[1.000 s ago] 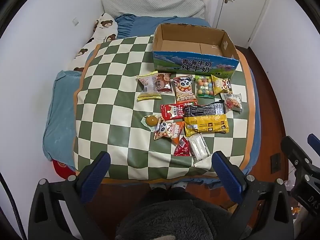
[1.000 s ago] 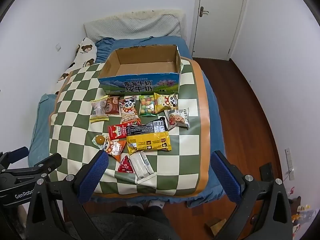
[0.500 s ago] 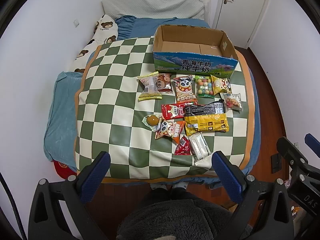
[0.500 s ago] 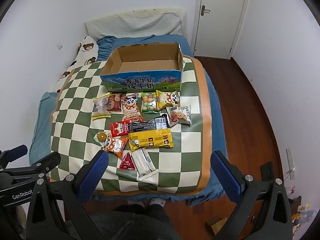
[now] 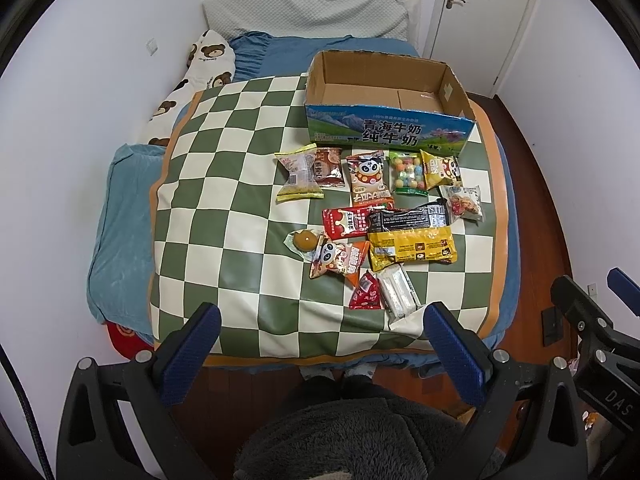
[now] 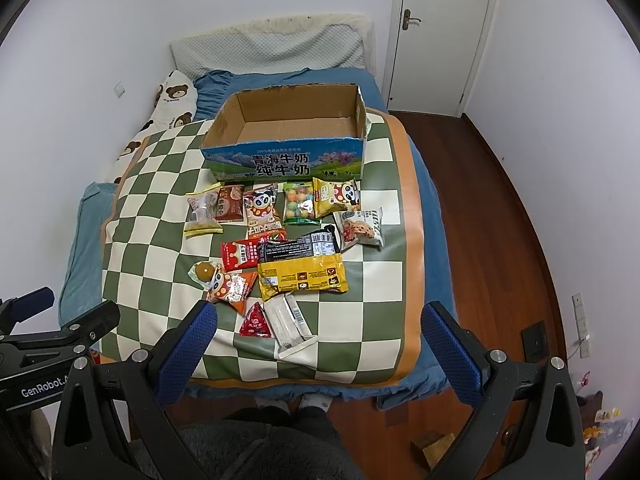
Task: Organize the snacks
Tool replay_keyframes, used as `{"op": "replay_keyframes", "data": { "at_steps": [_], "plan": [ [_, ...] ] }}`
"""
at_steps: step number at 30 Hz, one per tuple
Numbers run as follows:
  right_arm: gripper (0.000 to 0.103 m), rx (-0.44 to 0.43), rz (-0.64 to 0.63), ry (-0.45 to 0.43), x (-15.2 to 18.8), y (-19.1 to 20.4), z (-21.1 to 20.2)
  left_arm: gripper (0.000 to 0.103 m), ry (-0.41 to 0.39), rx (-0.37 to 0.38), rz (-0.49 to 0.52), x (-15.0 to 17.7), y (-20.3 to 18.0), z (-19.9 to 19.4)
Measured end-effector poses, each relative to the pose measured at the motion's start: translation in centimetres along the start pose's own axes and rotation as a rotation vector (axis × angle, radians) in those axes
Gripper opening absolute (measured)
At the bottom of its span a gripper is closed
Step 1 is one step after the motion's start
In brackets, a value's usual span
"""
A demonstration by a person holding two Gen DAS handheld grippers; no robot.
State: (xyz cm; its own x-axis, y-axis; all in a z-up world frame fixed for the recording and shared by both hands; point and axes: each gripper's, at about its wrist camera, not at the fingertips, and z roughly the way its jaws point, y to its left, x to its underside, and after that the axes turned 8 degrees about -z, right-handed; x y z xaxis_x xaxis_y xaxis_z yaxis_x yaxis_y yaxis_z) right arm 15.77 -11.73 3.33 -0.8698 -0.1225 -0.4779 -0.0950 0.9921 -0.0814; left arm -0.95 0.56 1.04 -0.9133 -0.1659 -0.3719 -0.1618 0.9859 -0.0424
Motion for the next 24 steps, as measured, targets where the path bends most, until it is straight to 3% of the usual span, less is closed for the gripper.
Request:
{"op": "replay_keyframes", "data": {
  "at_steps": [24],
  "plan": [
    [0.103,-0.001,0.0,-0.002,-0.05,-0.02,-0.08,0.103,-0.021,0.002,0.0,-0.23,0.02,-0.65]
  ]
}}
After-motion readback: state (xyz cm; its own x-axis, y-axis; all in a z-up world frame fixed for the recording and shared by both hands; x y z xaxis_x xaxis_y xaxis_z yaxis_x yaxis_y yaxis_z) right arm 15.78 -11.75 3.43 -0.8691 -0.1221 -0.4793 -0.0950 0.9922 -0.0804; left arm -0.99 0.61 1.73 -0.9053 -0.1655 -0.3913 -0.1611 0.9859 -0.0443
